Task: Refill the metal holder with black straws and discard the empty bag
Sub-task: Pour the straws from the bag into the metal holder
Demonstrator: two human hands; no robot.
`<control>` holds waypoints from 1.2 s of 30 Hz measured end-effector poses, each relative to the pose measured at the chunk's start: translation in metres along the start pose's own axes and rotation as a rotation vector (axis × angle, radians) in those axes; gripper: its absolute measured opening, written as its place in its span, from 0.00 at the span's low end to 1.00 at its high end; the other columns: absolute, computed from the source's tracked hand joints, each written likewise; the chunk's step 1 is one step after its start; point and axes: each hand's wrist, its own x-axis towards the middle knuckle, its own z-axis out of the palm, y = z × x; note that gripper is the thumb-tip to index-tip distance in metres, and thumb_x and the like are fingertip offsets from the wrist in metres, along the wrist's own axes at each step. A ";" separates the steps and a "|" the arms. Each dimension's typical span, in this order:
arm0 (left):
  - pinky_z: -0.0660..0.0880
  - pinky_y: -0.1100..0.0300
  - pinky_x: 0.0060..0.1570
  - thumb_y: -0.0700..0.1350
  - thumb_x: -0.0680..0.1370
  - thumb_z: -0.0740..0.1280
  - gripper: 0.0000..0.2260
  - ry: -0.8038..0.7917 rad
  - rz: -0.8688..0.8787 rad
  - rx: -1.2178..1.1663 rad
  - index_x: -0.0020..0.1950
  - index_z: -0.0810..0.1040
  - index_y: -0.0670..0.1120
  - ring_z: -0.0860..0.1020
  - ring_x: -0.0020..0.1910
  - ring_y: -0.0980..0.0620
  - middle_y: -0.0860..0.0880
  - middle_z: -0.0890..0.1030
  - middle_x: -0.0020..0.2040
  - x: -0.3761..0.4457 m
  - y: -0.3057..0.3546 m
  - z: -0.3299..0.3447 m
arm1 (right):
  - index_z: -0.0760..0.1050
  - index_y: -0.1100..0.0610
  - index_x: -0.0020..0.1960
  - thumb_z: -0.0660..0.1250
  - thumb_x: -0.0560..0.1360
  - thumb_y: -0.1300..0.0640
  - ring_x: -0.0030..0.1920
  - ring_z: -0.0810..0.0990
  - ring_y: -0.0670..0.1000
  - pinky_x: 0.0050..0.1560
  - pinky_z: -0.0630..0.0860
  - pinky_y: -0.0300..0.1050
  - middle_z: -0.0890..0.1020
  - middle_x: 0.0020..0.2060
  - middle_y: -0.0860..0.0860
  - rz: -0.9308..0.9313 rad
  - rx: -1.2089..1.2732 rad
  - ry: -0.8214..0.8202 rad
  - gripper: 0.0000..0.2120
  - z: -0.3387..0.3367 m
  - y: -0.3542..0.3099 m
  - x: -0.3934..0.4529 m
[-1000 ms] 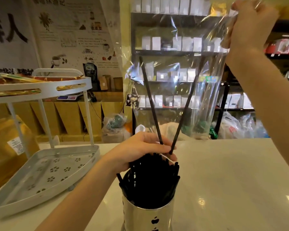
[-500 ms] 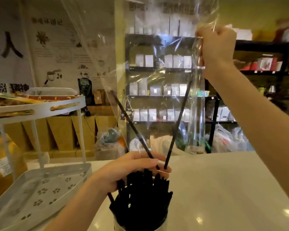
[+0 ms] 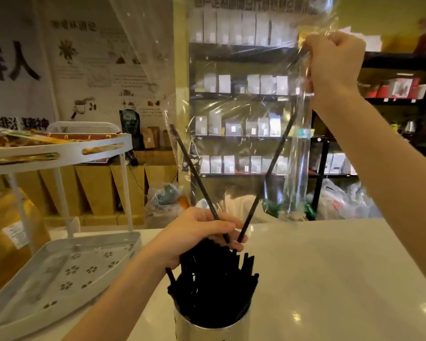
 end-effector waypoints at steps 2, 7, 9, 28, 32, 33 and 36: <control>0.81 0.60 0.41 0.34 0.74 0.63 0.07 0.013 -0.014 -0.016 0.45 0.81 0.40 0.84 0.38 0.47 0.40 0.85 0.42 -0.001 0.002 -0.001 | 0.64 0.53 0.27 0.65 0.72 0.62 0.24 0.65 0.45 0.25 0.66 0.34 0.67 0.24 0.48 0.003 -0.017 0.005 0.17 -0.004 0.000 0.002; 0.79 0.59 0.39 0.32 0.74 0.59 0.10 0.045 -0.013 0.025 0.45 0.80 0.39 0.84 0.38 0.47 0.41 0.85 0.40 -0.003 0.005 -0.004 | 0.66 0.55 0.30 0.64 0.73 0.63 0.17 0.65 0.41 0.19 0.64 0.35 0.68 0.25 0.49 0.012 -0.022 -0.006 0.14 -0.009 -0.003 -0.001; 0.80 0.59 0.42 0.31 0.74 0.58 0.12 0.051 0.003 0.051 0.45 0.80 0.39 0.84 0.41 0.46 0.40 0.85 0.42 -0.004 0.005 -0.005 | 0.66 0.55 0.31 0.64 0.74 0.62 0.18 0.64 0.42 0.18 0.64 0.35 0.68 0.27 0.49 0.024 -0.009 -0.009 0.14 -0.010 -0.004 -0.002; 0.77 0.63 0.50 0.46 0.70 0.68 0.11 -0.101 0.092 0.231 0.51 0.82 0.52 0.82 0.52 0.50 0.46 0.85 0.50 -0.020 0.003 -0.015 | 0.69 0.54 0.36 0.62 0.75 0.62 0.24 0.67 0.41 0.25 0.65 0.32 0.69 0.30 0.48 -0.030 0.041 -0.037 0.09 -0.009 -0.012 -0.009; 0.76 0.56 0.56 0.49 0.69 0.69 0.12 -0.038 0.119 0.329 0.51 0.82 0.54 0.81 0.54 0.46 0.45 0.84 0.51 -0.018 0.001 -0.013 | 0.66 0.53 0.34 0.62 0.75 0.61 0.27 0.67 0.42 0.29 0.67 0.34 0.67 0.29 0.48 -0.041 0.034 -0.023 0.12 -0.005 -0.010 -0.011; 0.75 0.54 0.58 0.50 0.68 0.69 0.12 -0.025 0.116 0.342 0.51 0.82 0.54 0.80 0.54 0.46 0.45 0.84 0.51 -0.017 0.001 -0.013 | 0.66 0.54 0.33 0.62 0.74 0.61 0.24 0.65 0.42 0.26 0.66 0.34 0.66 0.28 0.48 -0.045 0.052 -0.028 0.12 -0.005 -0.010 -0.012; 0.74 0.55 0.58 0.50 0.66 0.69 0.14 0.031 0.119 0.301 0.51 0.82 0.52 0.81 0.53 0.49 0.48 0.85 0.50 -0.016 0.001 -0.012 | 0.66 0.54 0.34 0.62 0.74 0.62 0.21 0.65 0.42 0.23 0.64 0.34 0.67 0.28 0.49 -0.053 0.064 -0.045 0.12 -0.006 -0.009 -0.013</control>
